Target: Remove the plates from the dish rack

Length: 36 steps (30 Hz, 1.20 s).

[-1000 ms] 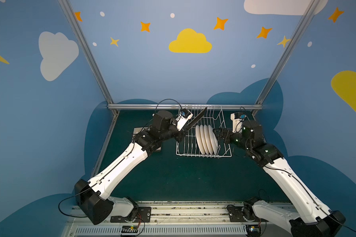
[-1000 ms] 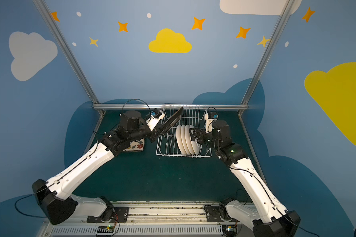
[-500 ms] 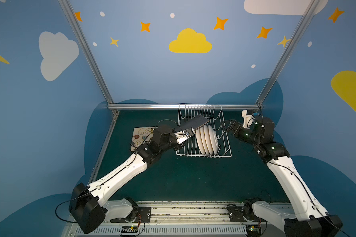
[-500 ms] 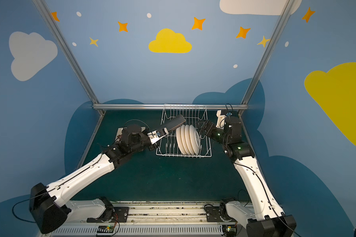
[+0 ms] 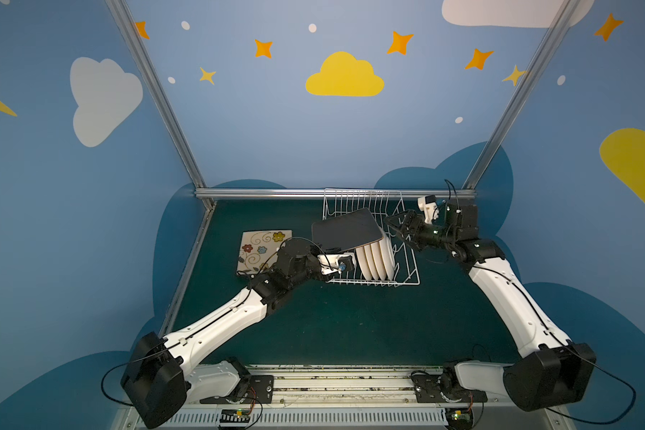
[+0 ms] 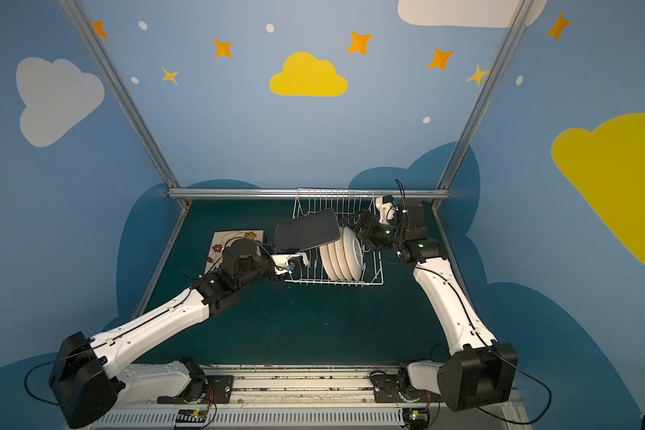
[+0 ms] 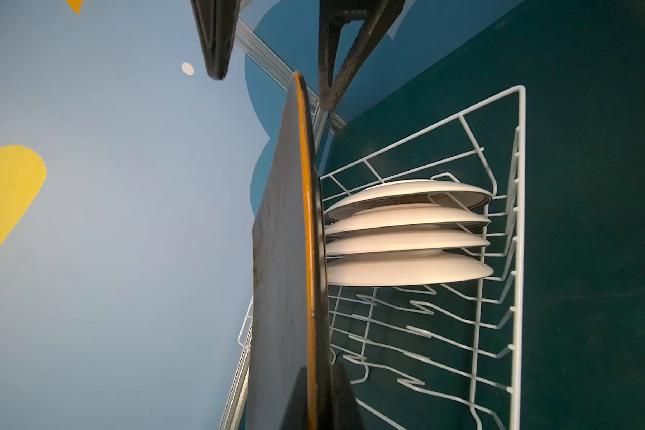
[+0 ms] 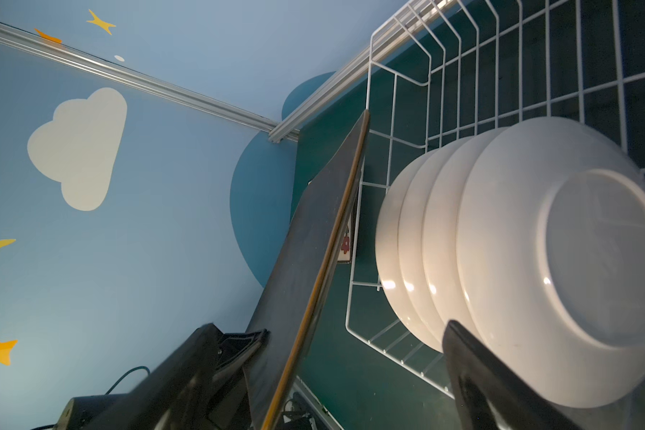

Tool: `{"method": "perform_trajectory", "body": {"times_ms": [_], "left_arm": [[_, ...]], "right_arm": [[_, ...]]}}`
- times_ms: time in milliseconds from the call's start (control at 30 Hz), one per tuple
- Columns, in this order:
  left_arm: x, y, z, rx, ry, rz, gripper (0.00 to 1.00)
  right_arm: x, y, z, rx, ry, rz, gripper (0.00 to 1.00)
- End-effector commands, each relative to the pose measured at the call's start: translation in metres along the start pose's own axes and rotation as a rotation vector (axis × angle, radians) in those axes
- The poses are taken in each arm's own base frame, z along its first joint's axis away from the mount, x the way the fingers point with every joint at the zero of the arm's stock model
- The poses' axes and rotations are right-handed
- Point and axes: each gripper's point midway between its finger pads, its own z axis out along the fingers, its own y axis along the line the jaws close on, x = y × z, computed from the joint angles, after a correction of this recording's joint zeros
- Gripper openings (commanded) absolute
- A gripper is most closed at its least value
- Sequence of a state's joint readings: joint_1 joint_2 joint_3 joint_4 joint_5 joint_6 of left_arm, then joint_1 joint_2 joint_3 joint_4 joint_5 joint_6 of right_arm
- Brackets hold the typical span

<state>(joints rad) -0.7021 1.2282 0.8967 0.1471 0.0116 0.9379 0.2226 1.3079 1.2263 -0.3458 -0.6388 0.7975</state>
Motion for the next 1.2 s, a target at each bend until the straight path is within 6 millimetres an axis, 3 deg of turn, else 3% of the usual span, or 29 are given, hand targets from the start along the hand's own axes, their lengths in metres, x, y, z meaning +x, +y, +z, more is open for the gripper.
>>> {"method": "perform_trajectory", "body": {"times_ms": [0, 400, 567, 733, 833, 1167], "left_arm": [[-0.064, 0.076, -0.037, -0.298, -0.206, 0.136, 0.03], [-0.071, 0.055, -0.036, -0.276, -0.24, 0.229, 0.03], [-0.074, 0.045, -0.033, -0.252, -0.241, 0.266, 0.03], [-0.076, 0.042, -0.033, -0.255, -0.253, 0.266, 0.03], [-0.076, 0.042, -0.034, -0.256, -0.259, 0.258, 0.03], [-0.068, 0.042, -0.029, -0.273, -0.225, 0.246, 0.03]], "right_arm": [[-0.001, 0.017, 0.001, -0.058, 0.026, -0.003, 0.93], [0.02, 0.013, 0.031, -0.035, 0.126, -0.006, 0.84], [0.028, 0.012, 0.04, -0.021, 0.163, -0.01, 0.74], [0.034, 0.007, 0.047, 0.001, 0.192, -0.001, 0.63], [0.037, 0.004, 0.048, 0.007, 0.201, 0.008, 0.51], [0.04, 0.009, 0.047, -0.016, 0.213, 0.012, 0.25]]}}
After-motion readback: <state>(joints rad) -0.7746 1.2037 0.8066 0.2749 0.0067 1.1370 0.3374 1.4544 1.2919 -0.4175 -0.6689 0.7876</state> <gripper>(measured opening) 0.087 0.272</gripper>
